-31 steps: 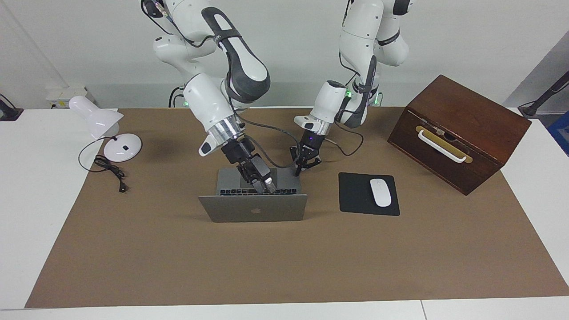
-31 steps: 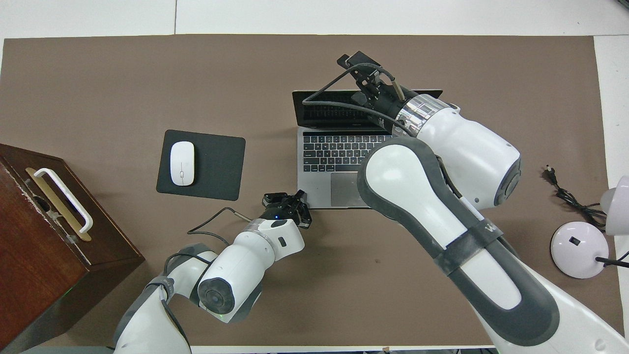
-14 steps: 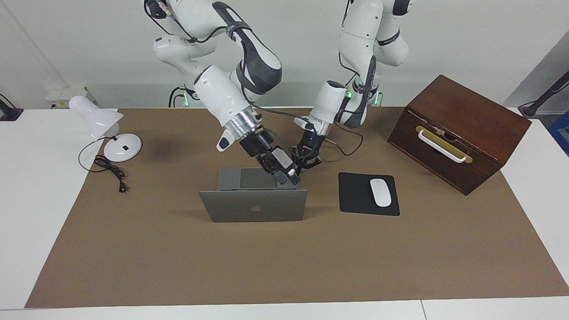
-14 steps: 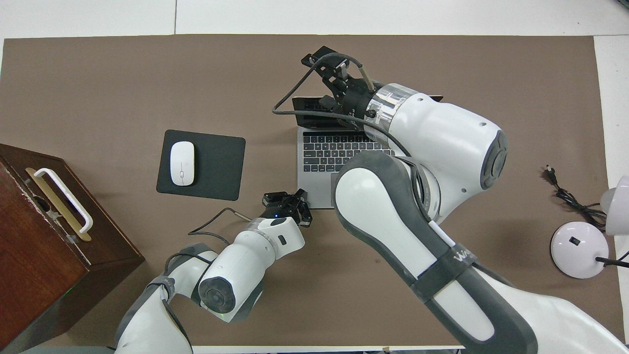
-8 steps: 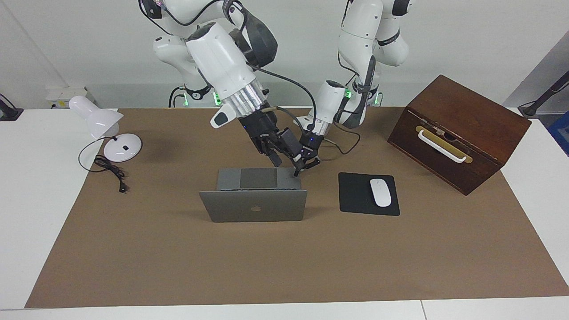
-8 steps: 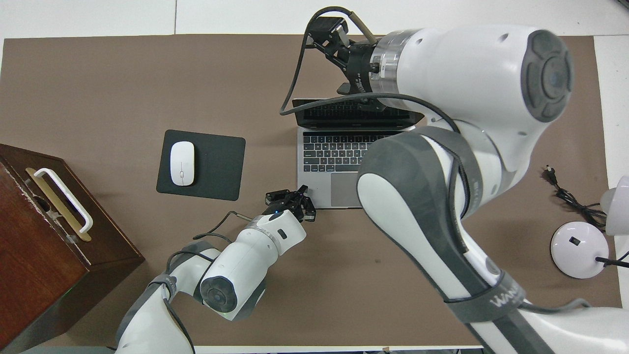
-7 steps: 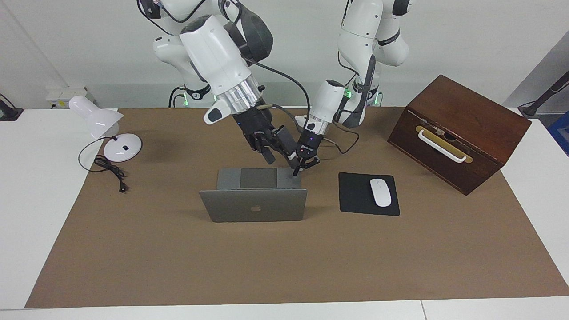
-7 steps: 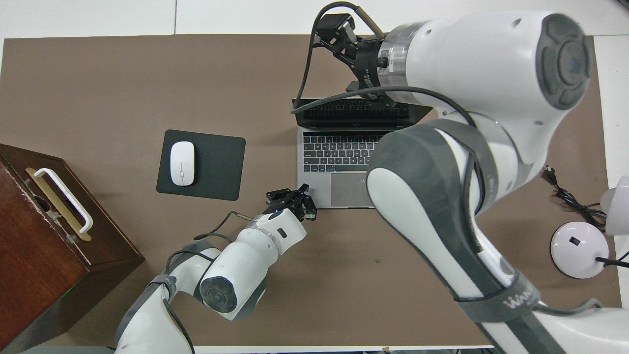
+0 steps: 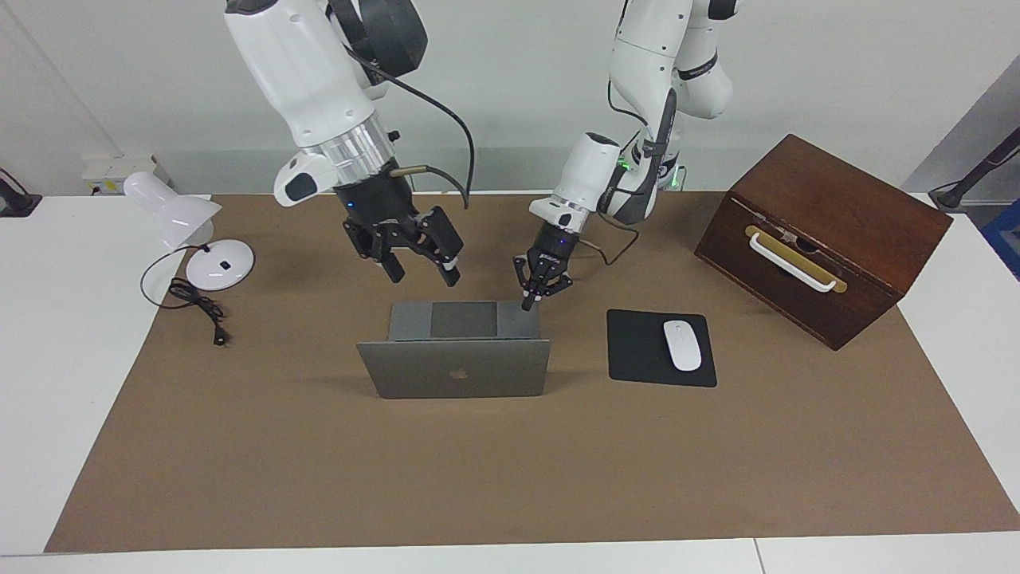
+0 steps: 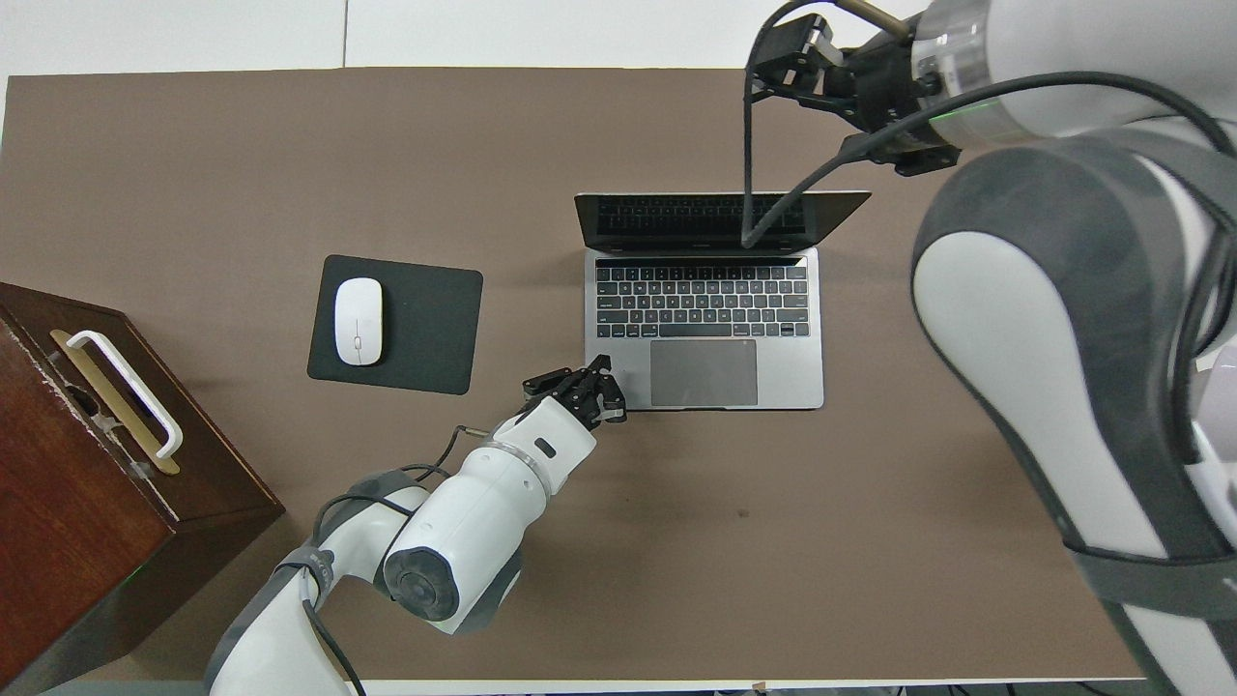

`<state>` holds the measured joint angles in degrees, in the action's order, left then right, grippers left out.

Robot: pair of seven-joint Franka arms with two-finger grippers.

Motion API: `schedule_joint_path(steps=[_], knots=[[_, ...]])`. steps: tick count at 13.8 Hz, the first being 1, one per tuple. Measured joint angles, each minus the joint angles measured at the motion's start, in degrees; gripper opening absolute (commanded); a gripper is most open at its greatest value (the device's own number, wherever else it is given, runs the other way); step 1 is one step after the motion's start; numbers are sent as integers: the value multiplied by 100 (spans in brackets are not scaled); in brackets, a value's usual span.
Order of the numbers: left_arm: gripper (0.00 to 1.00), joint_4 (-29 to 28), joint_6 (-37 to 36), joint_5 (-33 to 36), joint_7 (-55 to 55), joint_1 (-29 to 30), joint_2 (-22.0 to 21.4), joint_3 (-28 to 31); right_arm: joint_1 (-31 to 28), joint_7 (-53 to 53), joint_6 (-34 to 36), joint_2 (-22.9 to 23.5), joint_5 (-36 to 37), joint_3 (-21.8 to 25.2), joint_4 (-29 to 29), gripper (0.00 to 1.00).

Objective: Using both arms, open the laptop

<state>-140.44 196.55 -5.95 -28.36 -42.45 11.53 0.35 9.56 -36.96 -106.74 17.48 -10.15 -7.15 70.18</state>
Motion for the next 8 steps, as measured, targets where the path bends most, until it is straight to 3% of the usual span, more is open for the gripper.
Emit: schedule_joint_path(steps=[4, 8], knots=[[0, 302, -1714, -21, -86, 150, -639, 77, -302, 1117, 662, 2, 418, 1, -285, 100], [0, 1260, -4069, -21, -81, 488, -1134, 104, -565, 2198, 1098, -50, 933, 1, -422, 100]])
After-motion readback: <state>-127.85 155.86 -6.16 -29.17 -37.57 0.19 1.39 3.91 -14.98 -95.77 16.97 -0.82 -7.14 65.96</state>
